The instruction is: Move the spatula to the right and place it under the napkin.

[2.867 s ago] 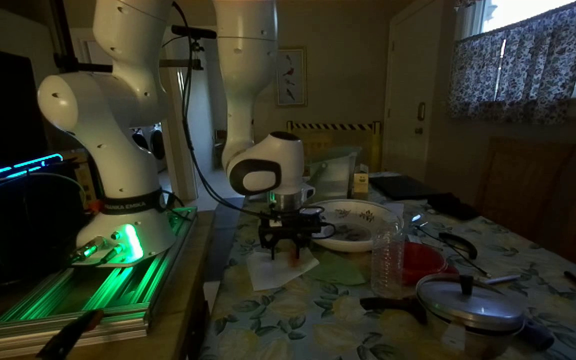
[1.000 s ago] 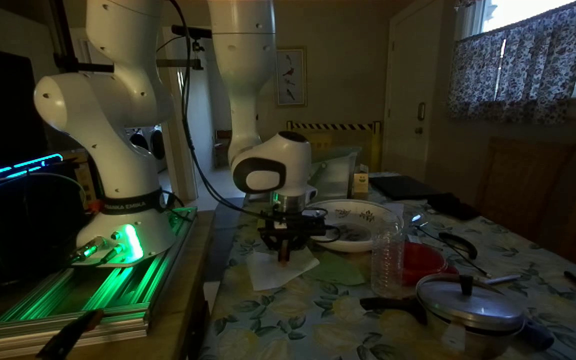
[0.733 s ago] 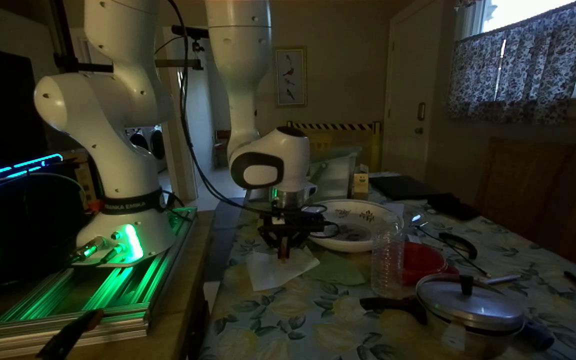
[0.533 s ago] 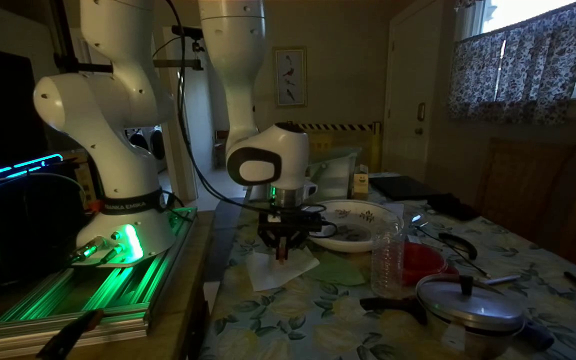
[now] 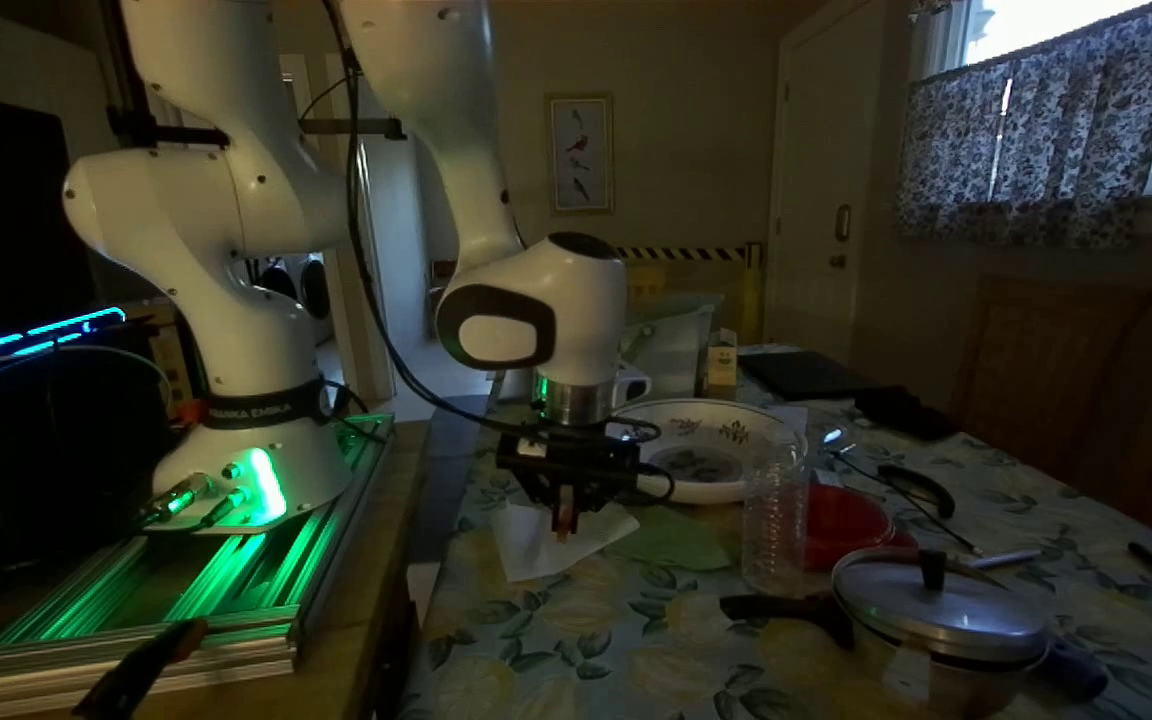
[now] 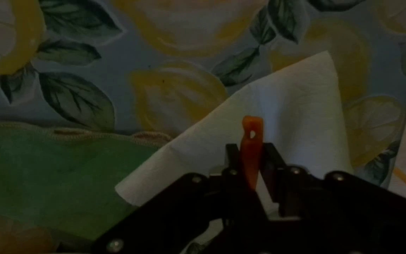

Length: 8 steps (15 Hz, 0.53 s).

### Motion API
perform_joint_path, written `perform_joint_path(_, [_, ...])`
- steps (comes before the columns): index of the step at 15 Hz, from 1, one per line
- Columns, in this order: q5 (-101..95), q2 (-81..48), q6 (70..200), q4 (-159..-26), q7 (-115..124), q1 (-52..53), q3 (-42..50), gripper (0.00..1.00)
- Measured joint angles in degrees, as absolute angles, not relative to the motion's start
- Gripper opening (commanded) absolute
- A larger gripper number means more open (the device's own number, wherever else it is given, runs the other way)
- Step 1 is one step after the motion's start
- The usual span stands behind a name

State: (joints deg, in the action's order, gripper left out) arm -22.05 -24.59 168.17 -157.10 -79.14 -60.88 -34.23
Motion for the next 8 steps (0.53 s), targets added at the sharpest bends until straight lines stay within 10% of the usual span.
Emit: perform_joint_path(8, [-21.2,-24.6,153.5,-157.1,-88.0,-92.0,-54.5,0.05])
